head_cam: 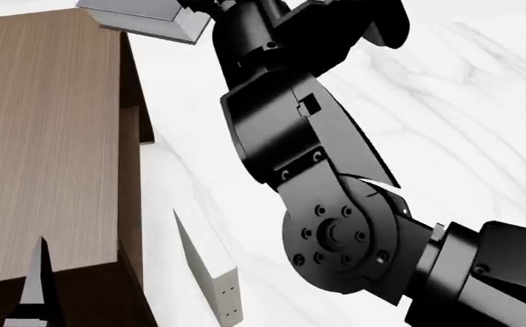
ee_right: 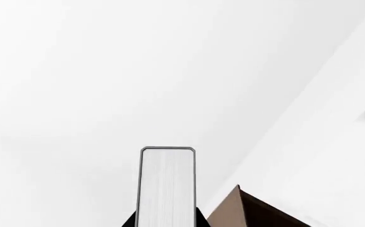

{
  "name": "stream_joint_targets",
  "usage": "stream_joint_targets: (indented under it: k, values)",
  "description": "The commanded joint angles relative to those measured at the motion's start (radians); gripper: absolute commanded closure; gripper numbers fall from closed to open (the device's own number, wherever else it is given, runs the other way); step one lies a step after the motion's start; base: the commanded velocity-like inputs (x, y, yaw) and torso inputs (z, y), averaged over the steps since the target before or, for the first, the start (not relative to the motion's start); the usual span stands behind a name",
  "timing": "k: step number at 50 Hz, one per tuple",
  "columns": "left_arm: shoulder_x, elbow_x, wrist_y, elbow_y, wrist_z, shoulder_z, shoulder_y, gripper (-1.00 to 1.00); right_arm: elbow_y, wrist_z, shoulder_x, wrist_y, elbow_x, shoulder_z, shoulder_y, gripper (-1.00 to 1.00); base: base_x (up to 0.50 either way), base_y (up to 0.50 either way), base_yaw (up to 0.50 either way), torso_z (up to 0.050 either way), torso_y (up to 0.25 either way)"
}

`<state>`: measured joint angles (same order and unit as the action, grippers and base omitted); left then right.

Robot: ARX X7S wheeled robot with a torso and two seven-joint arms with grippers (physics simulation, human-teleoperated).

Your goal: Pick up the book in the middle and place it on the cabinet shelf.

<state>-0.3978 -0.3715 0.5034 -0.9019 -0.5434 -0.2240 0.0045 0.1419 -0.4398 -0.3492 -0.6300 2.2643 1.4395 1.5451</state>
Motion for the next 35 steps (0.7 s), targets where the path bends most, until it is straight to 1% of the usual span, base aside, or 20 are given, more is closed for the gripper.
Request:
stream_joint_targets:
  k: [1, 20, 29, 35]
  values:
    - [0.012, 0.007, -0.006, -0.002, 0.02, 0.018, 0.001, -1.0, -0.024, 0.049, 0.048, 0.152, -0.021, -0.067, 0.086, 1.0, 0.0, 0.0, 0.0, 0.0, 0.0]
    - [0.005, 0.004, -0.013, 0.002, 0.012, 0.008, -0.001, -1.0, 0.005, -0.002, 0.137, 0.244, -0.002, -0.041, 0.159, 1.0, 0.0, 0.0, 0.0, 0.0, 0.002]
    - [-0.001, -0.004, -0.014, 0.0, 0.005, 0.015, 0.002, -1.0, 0.098, -0.03, 0.185, 0.36, 0.008, 0.033, 0.197, 1.0, 0.0, 0.0, 0.0, 0.002, 0.001]
    - [-0.003, -0.006, -0.026, 0.006, 0.007, 0.013, 0.006, -1.0, 0.107, -0.037, 0.214, 0.366, 0.012, 0.037, 0.192, 1.0, 0.0, 0.0, 0.0, 0.0, 0.002]
